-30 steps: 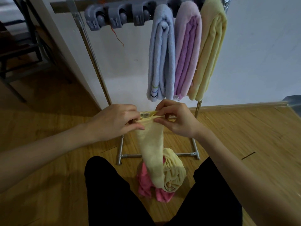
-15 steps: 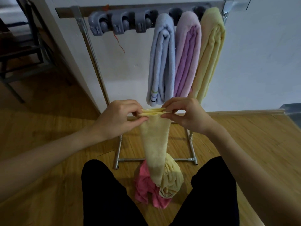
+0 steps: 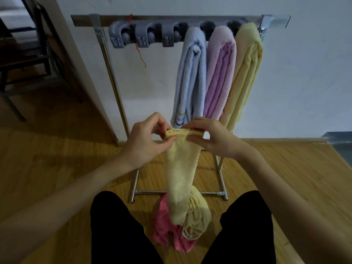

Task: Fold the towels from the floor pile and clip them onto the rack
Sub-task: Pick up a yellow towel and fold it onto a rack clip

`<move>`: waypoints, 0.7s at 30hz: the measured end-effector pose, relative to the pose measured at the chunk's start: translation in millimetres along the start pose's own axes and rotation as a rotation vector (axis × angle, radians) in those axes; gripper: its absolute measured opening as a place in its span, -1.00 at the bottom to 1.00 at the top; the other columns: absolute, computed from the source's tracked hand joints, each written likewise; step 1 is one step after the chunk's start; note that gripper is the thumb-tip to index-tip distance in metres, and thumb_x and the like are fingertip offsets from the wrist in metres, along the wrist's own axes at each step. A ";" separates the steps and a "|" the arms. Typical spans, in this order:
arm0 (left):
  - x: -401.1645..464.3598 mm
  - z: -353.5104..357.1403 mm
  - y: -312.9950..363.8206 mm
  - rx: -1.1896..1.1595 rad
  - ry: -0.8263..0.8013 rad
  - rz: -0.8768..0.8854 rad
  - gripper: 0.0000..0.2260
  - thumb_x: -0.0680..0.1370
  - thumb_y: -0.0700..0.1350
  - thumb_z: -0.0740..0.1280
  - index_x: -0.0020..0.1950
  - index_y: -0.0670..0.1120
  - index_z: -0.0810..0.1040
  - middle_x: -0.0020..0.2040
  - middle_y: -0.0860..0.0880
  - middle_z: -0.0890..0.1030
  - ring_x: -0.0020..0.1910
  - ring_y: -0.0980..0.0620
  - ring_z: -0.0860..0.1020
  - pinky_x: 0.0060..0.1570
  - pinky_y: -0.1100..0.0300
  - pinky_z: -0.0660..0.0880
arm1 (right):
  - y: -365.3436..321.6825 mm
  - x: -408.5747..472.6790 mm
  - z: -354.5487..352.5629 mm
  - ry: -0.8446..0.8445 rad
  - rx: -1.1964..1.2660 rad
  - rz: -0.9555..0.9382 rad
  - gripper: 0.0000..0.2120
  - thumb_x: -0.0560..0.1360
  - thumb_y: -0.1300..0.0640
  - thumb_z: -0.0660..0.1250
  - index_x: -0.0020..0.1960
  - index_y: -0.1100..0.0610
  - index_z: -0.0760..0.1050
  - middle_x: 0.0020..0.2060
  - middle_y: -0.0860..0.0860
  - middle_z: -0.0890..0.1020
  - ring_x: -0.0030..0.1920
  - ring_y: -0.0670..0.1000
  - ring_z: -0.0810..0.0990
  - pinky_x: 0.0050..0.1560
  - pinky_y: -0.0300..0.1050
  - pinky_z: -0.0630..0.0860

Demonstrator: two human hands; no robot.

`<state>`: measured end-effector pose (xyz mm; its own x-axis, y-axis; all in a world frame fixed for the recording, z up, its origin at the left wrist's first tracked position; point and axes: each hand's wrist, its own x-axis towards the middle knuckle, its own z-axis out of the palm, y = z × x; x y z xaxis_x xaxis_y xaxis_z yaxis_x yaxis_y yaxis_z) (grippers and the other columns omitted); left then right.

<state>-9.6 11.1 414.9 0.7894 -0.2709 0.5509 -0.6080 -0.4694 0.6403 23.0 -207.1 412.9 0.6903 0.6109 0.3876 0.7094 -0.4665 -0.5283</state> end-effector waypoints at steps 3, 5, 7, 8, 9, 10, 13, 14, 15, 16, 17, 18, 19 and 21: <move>1.7 -1.8 0.8 0.000 0.012 0.007 -0.77 0.39 -0.25 0.50 -0.15 -0.17 0.44 -0.17 -0.05 0.62 -0.20 0.04 0.62 -0.13 0.19 0.60 | -0.5 2.4 0.1 -0.051 0.017 -0.014 -0.87 0.51 0.14 0.39 -0.04 0.21 0.60 -0.27 -0.12 0.44 -0.28 -0.13 0.41 -0.22 -0.32 0.36; 0.7 -3.3 0.6 -0.019 0.029 -0.006 -0.77 0.40 -0.26 0.50 -0.15 -0.20 0.44 -0.16 -0.06 0.63 -0.19 0.04 0.62 -0.12 0.20 0.60 | -1.6 4.4 0.9 -0.039 0.047 -0.010 -0.86 0.52 0.14 0.37 -0.16 0.19 0.55 -0.29 -0.10 0.41 -0.28 -0.13 0.40 -0.21 -0.34 0.33; -2.7 -4.9 -1.4 -0.070 0.053 -0.034 -0.78 0.40 -0.25 0.49 -0.14 -0.22 0.45 -0.14 -0.07 0.62 -0.16 0.04 0.63 -0.11 0.21 0.60 | -3.0 6.8 4.1 -0.022 0.094 0.020 -0.81 0.55 0.15 0.32 -0.17 0.24 0.52 -0.28 -0.01 0.45 -0.28 -0.11 0.42 -0.21 -0.33 0.34; -5.3 -5.4 -3.3 -0.114 0.064 -0.058 -0.77 0.39 -0.25 0.50 -0.12 -0.22 0.46 -0.13 -0.08 0.62 -0.15 0.03 0.63 -0.10 0.20 0.60 | -5.4 7.9 6.2 -0.022 0.133 0.054 -0.81 0.57 0.16 0.30 -0.18 0.25 0.51 -0.30 0.00 0.46 -0.31 -0.12 0.42 -0.24 -0.32 0.33; -9.3 -5.2 -7.3 -0.167 0.069 -0.098 -0.74 0.37 -0.25 0.51 -0.08 -0.22 0.46 -0.12 -0.09 0.61 -0.14 0.02 0.63 -0.11 0.20 0.60 | -8.0 8.9 9.2 -0.026 0.182 0.093 -0.81 0.58 0.18 0.29 -0.19 0.23 0.50 -0.34 -0.03 0.45 -0.34 -0.13 0.40 -0.28 -0.33 0.32; -14.7 -4.3 -12.2 -0.217 0.060 -0.153 -0.68 0.34 -0.23 0.54 -0.03 -0.21 0.47 -0.09 -0.09 0.61 -0.12 0.01 0.62 -0.10 0.21 0.60 | -9.8 9.7 12.7 -0.029 0.225 0.122 -0.82 0.58 0.20 0.29 -0.20 0.19 0.50 -0.38 -0.09 0.44 -0.36 -0.15 0.39 -0.32 -0.34 0.30; -40.4 4.8 -42.5 -0.286 -0.064 -0.390 -0.38 0.20 -0.07 0.61 0.18 -0.11 0.46 0.04 -0.03 0.60 -0.01 0.04 0.61 -0.03 0.21 0.59 | -15.9 10.9 21.6 -0.031 0.282 0.160 -0.72 0.58 0.24 0.27 -0.26 -0.02 0.42 -0.45 -0.22 0.44 -0.41 -0.20 0.38 -0.36 -0.39 0.28; -51.6 11.3 -54.5 -0.324 -0.129 -0.475 -0.32 0.18 -0.06 0.63 0.23 -0.09 0.45 0.07 -0.02 0.60 0.02 0.01 0.61 -0.01 0.18 0.59 | -17.4 10.8 23.2 -0.030 0.302 0.170 -0.70 0.58 0.25 0.27 -0.27 -0.04 0.40 -0.47 -0.23 0.44 -0.43 -0.21 0.38 -0.37 -0.40 0.28; -63.5 19.8 -66.6 -0.360 -0.189 -0.557 -0.32 0.20 -0.11 0.63 0.26 -0.08 0.46 0.08 -0.02 0.61 0.05 -0.02 0.61 -0.01 0.17 0.59 | -19.0 10.6 24.0 -0.026 0.328 0.184 -0.69 0.59 0.25 0.26 -0.28 -0.02 0.40 -0.48 -0.23 0.42 -0.44 -0.21 0.37 -0.38 -0.40 0.27; -74.2 28.9 -75.0 -0.406 -0.232 -0.633 -0.36 0.23 -0.18 0.61 0.27 -0.06 0.47 0.08 -0.01 0.63 0.07 -0.04 0.61 -0.02 0.18 0.59 | -20.2 10.5 24.2 -0.019 0.359 0.199 -0.70 0.59 0.25 0.26 -0.29 0.02 0.39 -0.49 -0.20 0.40 -0.45 -0.20 0.35 -0.38 -0.39 0.26; -84.5 39.0 -83.6 -0.436 -0.257 -0.694 -0.40 0.27 -0.25 0.59 0.25 -0.03 0.49 0.08 0.00 0.64 0.09 -0.03 0.61 -0.03 0.20 0.59 | -21.3 10.6 23.7 -0.007 0.391 0.214 -0.71 0.59 0.23 0.27 -0.30 0.08 0.39 -0.48 -0.18 0.36 -0.45 -0.19 0.32 -0.39 -0.37 0.24; -93.1 48.6 -90.0 -0.451 -0.268 -0.728 -0.44 0.28 -0.26 0.58 0.22 0.01 0.50 0.07 0.01 0.65 0.09 0.00 0.61 -0.02 0.21 0.59 | -21.3 10.7 22.9 0.007 0.419 0.227 -0.72 0.59 0.21 0.27 -0.30 0.13 0.38 -0.46 -0.14 0.33 -0.44 -0.18 0.30 -0.39 -0.33 0.23; -100.0 58.0 -96.3 -0.425 -0.283 -0.737 -0.48 0.29 -0.23 0.58 0.19 0.02 0.52 0.06 0.03 0.65 0.08 0.04 0.61 0.00 0.20 0.58 | -21.1 10.3 21.6 0.023 0.442 0.239 -0.73 0.59 0.19 0.27 -0.29 0.17 0.38 -0.44 -0.07 0.31 -0.42 -0.14 0.29 -0.38 -0.28 0.23; -109.1 75.7 -108.0 -0.355 -0.334 -0.752 -0.53 0.28 -0.10 0.60 0.14 -0.03 0.55 0.05 0.05 0.65 0.06 0.10 0.60 0.03 0.17 0.56 | -21.9 8.7 18.0 0.062 0.495 0.251 -0.74 0.59 0.18 0.27 -0.25 0.25 0.39 -0.42 -0.01 0.31 -0.40 -0.08 0.30 -0.37 -0.23 0.24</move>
<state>-23.6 27.7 245.1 0.9397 -0.2531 -0.2301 0.1332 -0.3489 0.9276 11.0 -180.1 414.3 0.8471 0.4742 0.2398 0.3812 -0.2278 -0.8960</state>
